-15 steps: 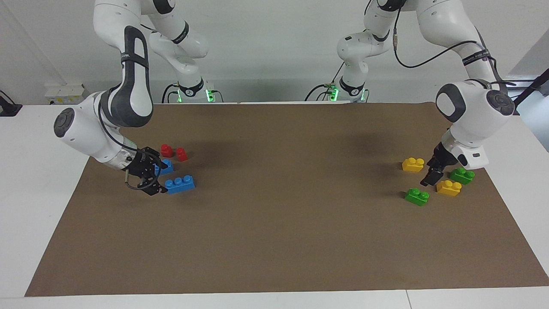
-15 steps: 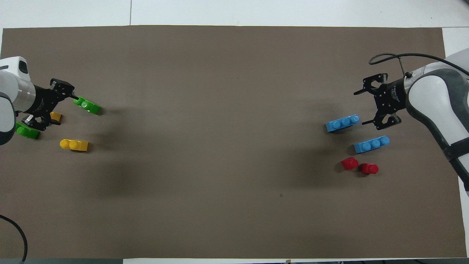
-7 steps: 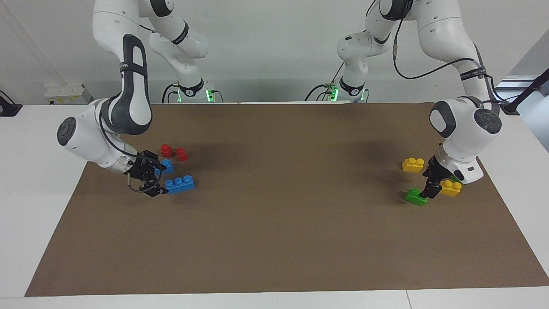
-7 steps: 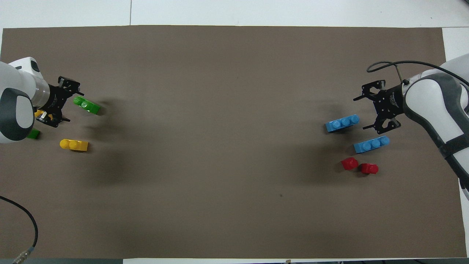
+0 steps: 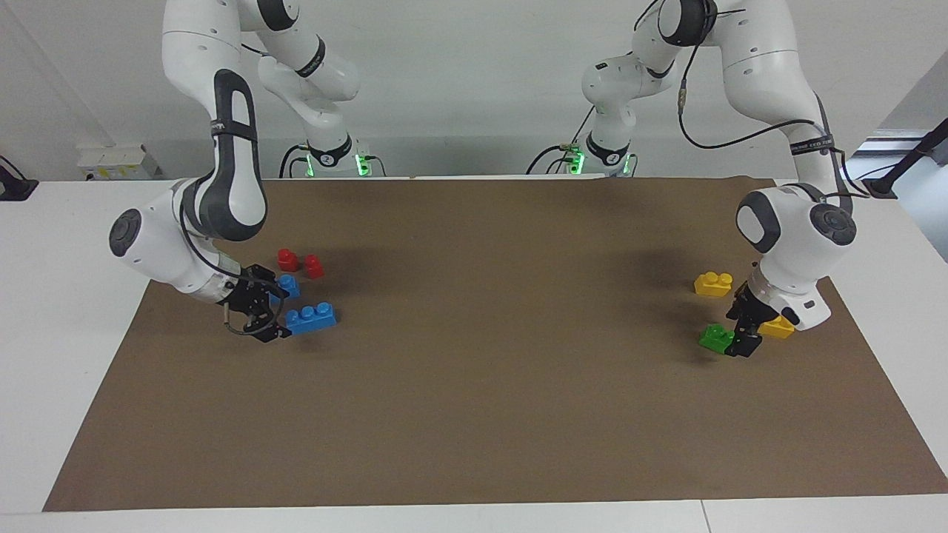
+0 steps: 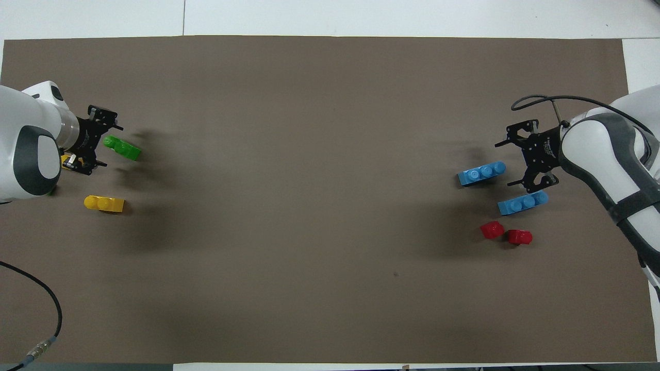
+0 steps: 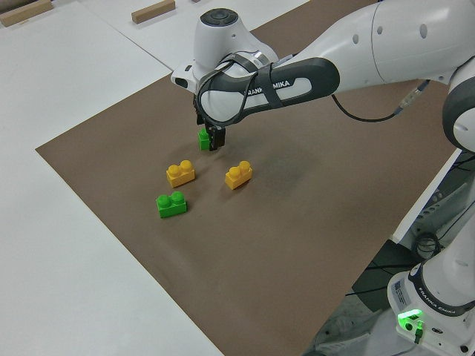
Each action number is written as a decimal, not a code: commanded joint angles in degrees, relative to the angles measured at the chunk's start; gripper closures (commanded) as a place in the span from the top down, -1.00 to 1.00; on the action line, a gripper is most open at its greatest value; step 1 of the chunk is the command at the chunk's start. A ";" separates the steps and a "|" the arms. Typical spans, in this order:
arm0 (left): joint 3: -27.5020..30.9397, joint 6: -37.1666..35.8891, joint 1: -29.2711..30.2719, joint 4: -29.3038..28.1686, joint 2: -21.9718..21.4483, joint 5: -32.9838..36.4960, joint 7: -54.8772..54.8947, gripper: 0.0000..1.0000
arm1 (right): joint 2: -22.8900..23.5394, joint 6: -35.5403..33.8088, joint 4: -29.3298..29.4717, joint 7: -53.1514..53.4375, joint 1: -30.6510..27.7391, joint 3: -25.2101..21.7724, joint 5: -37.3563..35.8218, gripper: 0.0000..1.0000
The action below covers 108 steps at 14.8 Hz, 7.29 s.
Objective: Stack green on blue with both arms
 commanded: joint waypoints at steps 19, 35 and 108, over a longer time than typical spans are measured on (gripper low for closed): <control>-0.31 -1.49 -0.45 1.42 0.35 0.77 -0.89 -1.00 | -0.70 0.29 1.81 0.71 1.05 0.43 4.67 -1.00; -0.75 -24.09 -13.71 0.81 -18.19 -2.66 -28.19 -1.00 | -6.51 16.69 -1.23 41.51 31.64 0.61 5.20 -1.00; -0.58 4.47 -38.78 -15.19 -12.39 15.97 -79.04 1.00 | 4.22 32.70 -3.96 47.50 41.31 0.69 5.47 0.66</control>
